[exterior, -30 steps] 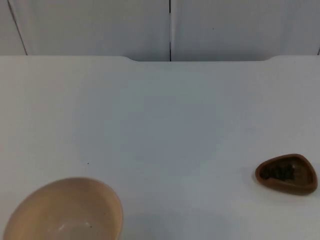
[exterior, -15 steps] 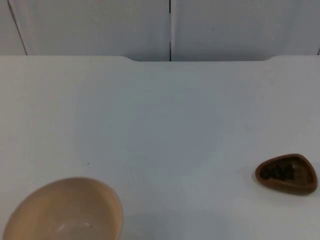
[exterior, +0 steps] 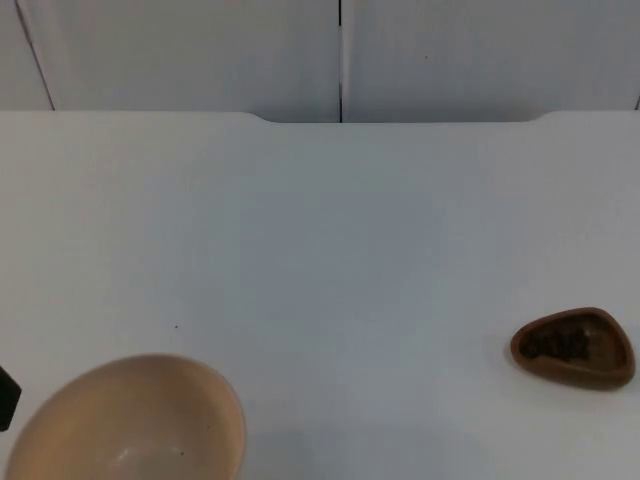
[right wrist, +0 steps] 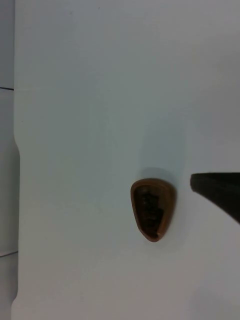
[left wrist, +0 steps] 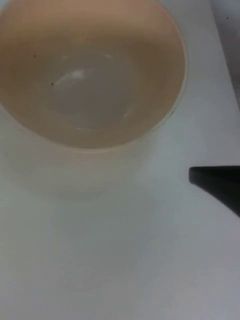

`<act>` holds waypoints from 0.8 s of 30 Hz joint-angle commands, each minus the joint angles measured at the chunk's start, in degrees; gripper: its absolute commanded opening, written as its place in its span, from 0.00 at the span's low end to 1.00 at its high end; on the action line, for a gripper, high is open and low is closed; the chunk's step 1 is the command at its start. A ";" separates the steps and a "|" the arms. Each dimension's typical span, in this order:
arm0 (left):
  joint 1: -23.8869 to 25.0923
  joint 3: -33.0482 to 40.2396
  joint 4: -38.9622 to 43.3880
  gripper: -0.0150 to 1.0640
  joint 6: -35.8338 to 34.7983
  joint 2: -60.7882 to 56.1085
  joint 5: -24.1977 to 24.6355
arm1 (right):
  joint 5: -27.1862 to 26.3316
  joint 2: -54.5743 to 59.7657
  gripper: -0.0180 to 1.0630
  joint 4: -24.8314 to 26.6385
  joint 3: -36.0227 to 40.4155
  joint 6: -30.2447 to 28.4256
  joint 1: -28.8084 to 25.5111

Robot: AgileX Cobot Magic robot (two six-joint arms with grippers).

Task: Pick up the bowl with the left hand and pour the coffee beans from the cup into the bowl with the right hand.

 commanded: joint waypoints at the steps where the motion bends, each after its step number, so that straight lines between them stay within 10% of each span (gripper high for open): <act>1: 0.19 0.30 -1.23 0.93 0.27 0.76 -1.79 | -0.19 -0.22 0.99 -0.02 0.04 0.06 -0.25; 24: -13.35 0.30 -4.00 0.93 -4.95 15.32 -16.83 | -0.19 -0.22 0.99 -0.02 0.04 0.06 -0.25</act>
